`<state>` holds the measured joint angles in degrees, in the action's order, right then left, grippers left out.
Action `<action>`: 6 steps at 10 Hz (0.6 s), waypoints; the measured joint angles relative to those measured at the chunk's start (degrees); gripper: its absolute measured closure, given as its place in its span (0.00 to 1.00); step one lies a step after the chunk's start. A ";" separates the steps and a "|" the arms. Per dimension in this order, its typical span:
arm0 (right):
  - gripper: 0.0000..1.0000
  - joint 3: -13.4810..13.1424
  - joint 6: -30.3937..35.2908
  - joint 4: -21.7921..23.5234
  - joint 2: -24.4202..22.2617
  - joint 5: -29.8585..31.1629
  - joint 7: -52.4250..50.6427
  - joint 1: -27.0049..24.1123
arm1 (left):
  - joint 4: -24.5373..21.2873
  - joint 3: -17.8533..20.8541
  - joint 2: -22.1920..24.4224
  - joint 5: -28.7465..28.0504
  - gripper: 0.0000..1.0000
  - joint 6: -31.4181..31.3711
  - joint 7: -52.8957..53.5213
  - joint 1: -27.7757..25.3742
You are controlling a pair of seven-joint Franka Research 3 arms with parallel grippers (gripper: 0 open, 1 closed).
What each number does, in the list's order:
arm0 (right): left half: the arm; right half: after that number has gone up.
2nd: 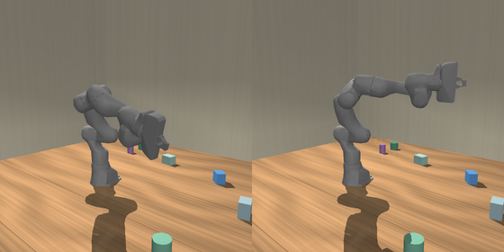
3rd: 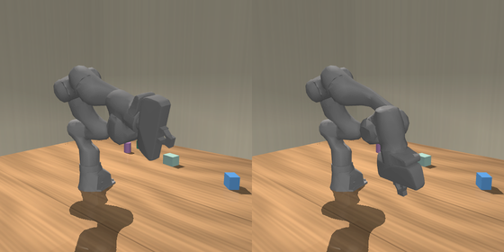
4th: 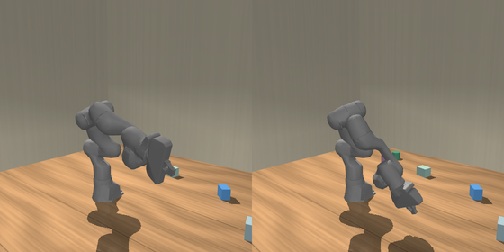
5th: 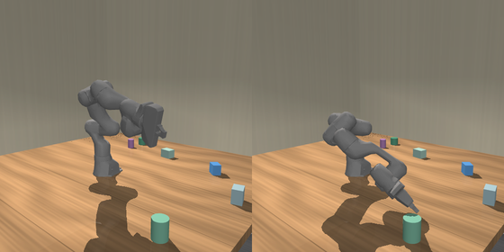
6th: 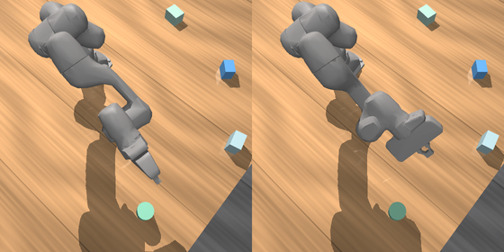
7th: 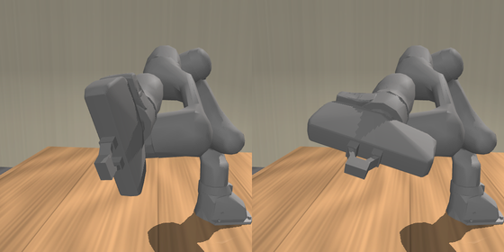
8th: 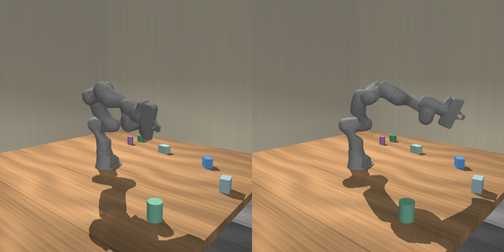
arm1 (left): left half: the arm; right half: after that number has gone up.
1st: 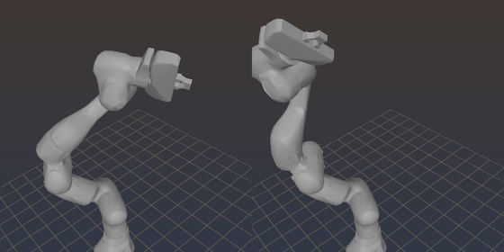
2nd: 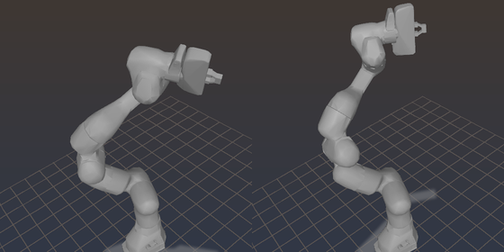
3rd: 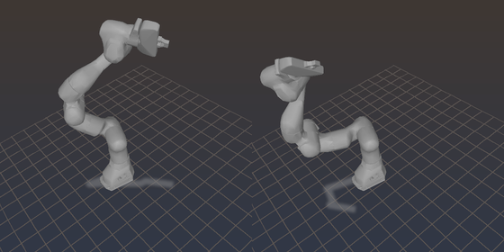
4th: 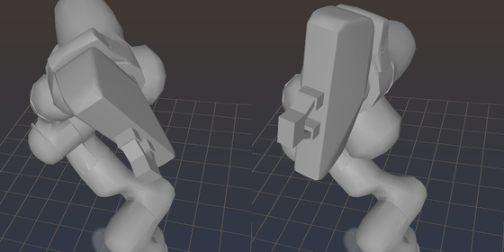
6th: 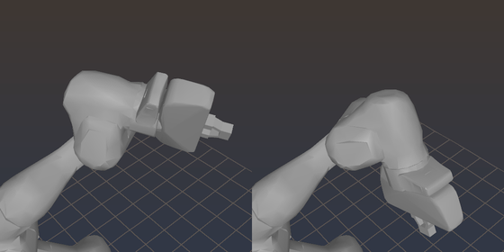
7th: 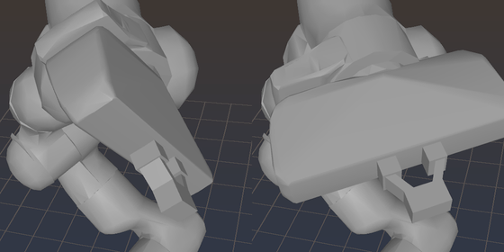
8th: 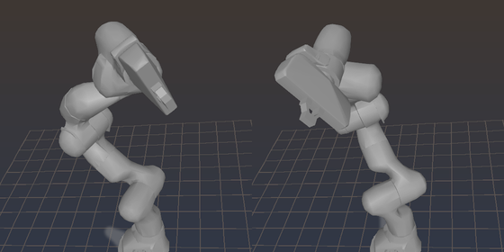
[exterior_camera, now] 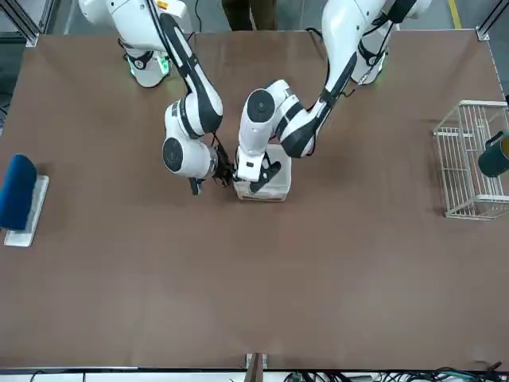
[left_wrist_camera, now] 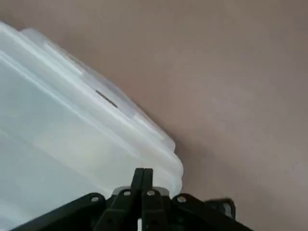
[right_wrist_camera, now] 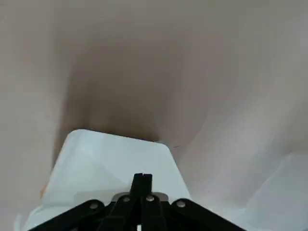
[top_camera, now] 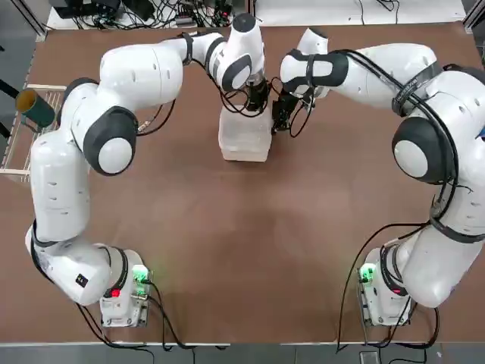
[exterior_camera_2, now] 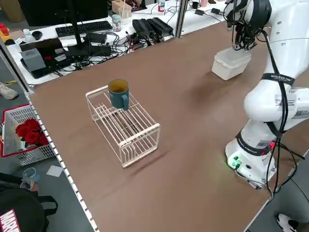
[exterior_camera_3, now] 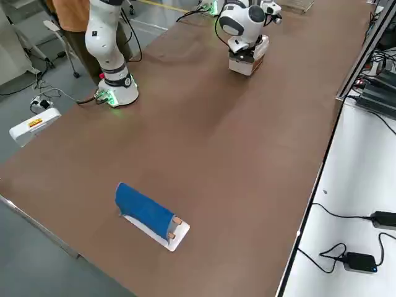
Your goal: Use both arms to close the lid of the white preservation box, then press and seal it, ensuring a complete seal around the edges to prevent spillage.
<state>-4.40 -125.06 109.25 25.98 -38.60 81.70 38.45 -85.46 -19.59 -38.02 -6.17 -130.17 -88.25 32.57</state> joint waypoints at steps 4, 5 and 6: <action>0.99 -2.67 6.12 -3.22 -1.36 -0.38 -2.07 0.08 | 0.40 0.35 0.53 -0.73 0.99 2.73 0.11 -1.85; 0.99 -3.62 8.70 -4.19 -1.80 0.80 -2.49 0.08 | 0.72 0.35 1.20 -0.97 0.99 5.05 0.71 -2.84; 0.99 -4.60 11.73 -5.95 -1.98 3.53 -3.49 0.07 | 0.94 0.32 2.38 -1.01 0.99 8.08 2.03 -3.95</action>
<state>-9.00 -113.33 103.29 24.00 -35.07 78.21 38.52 -84.52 -19.27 -35.64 -7.17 -122.09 -86.22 28.63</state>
